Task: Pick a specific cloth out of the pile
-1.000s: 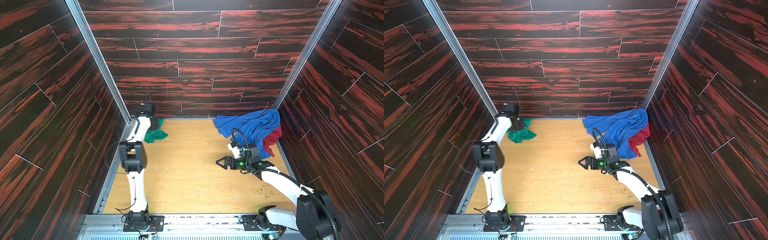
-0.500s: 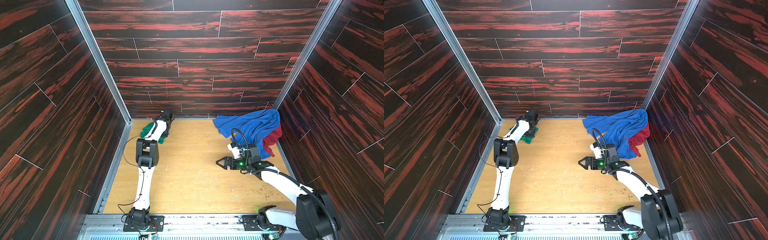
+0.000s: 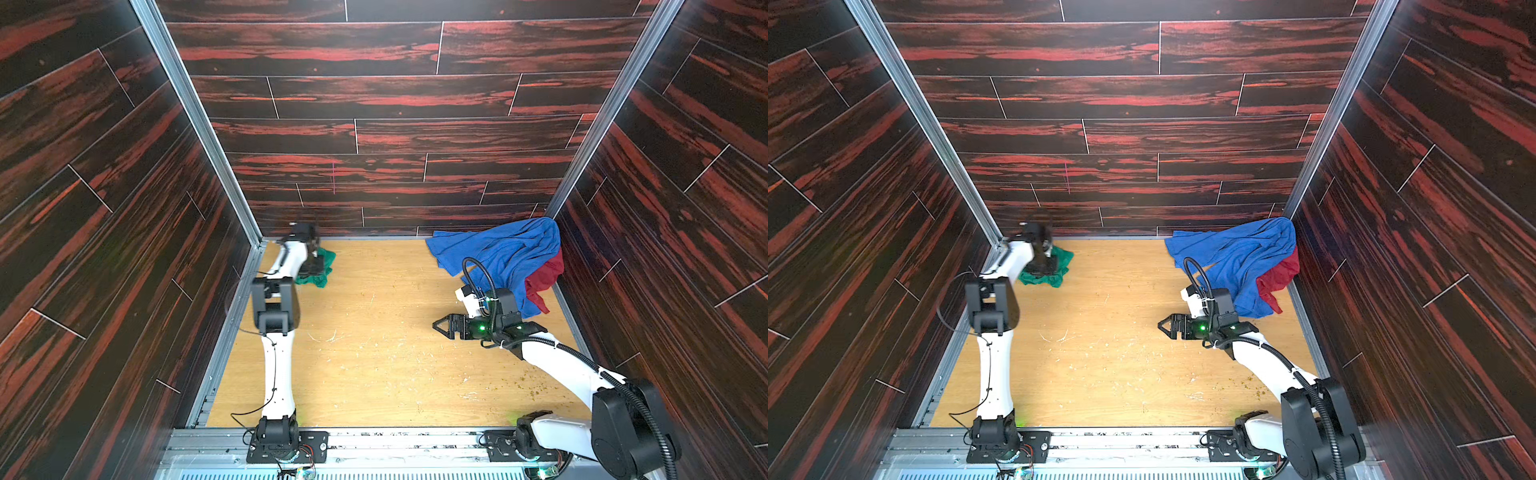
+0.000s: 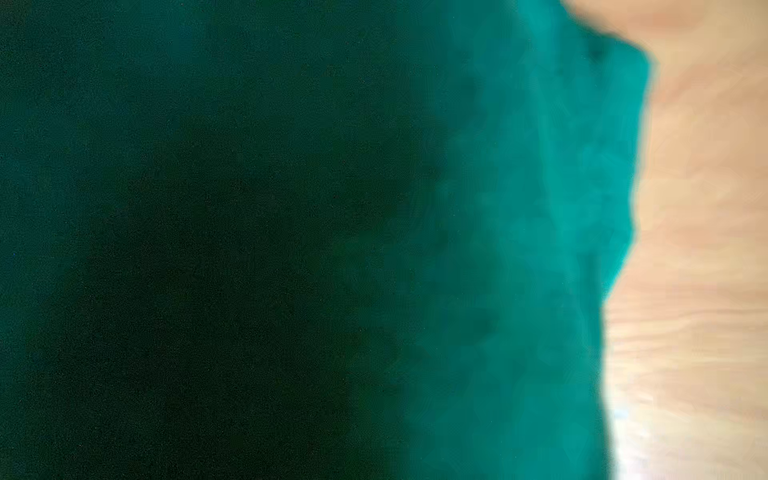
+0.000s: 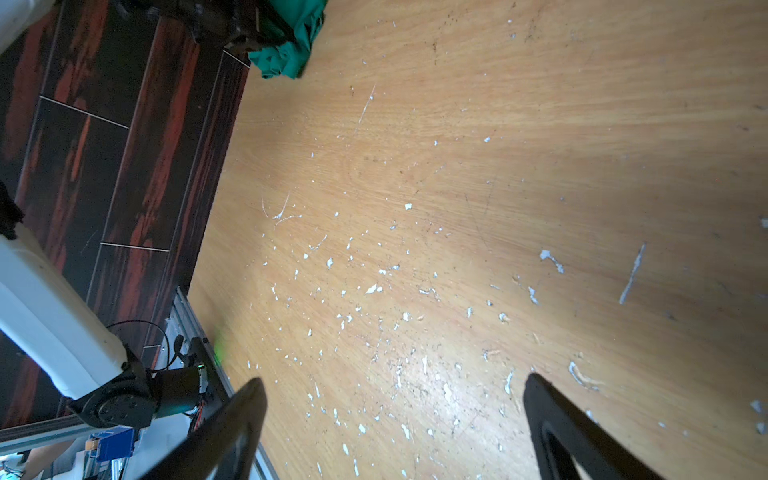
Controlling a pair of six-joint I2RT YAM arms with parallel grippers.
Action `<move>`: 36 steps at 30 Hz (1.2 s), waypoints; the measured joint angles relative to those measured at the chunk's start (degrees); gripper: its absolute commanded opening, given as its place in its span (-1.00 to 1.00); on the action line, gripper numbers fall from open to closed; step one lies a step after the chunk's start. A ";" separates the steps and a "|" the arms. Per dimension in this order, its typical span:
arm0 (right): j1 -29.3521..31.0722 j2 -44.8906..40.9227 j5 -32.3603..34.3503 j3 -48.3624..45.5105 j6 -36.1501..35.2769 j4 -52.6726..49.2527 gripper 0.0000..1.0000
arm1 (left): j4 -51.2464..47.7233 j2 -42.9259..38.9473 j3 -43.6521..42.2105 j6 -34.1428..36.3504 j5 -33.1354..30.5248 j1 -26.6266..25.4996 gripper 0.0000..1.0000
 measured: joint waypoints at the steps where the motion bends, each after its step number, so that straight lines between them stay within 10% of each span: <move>1: 0.00 0.00 0.09 0.00 -0.07 -0.13 0.94 | 0.57 0.04 0.09 -0.15 2.86 1.20 -1.00; 5: 0.00 0.00 0.44 0.00 -0.17 -0.31 0.94 | -0.11 1.77 3.43 0.20 7.45 4.20 -1.00; 17: 0.00 -1.11 1.70 0.00 -0.22 -0.98 0.94 | -0.52 -0.83 1.09 1.53 3.23 3.17 0.33; 27: 0.00 -1.79 2.43 0.02 -0.24 -1.68 0.94 | 2.14 -14.38 -6.93 1.44 -0.46 2.73 0.63; 29: 0.00 -2.93 3.08 0.02 -0.31 -2.27 0.94 | 3.04 -17.97 -10.45 1.22 -1.01 2.67 0.96; 36: -7.32 -9.90 4.35 0.59 -1.79 -5.27 0.95 | 14.01 -45.99 -41.99 -3.50 -4.31 1.84 0.98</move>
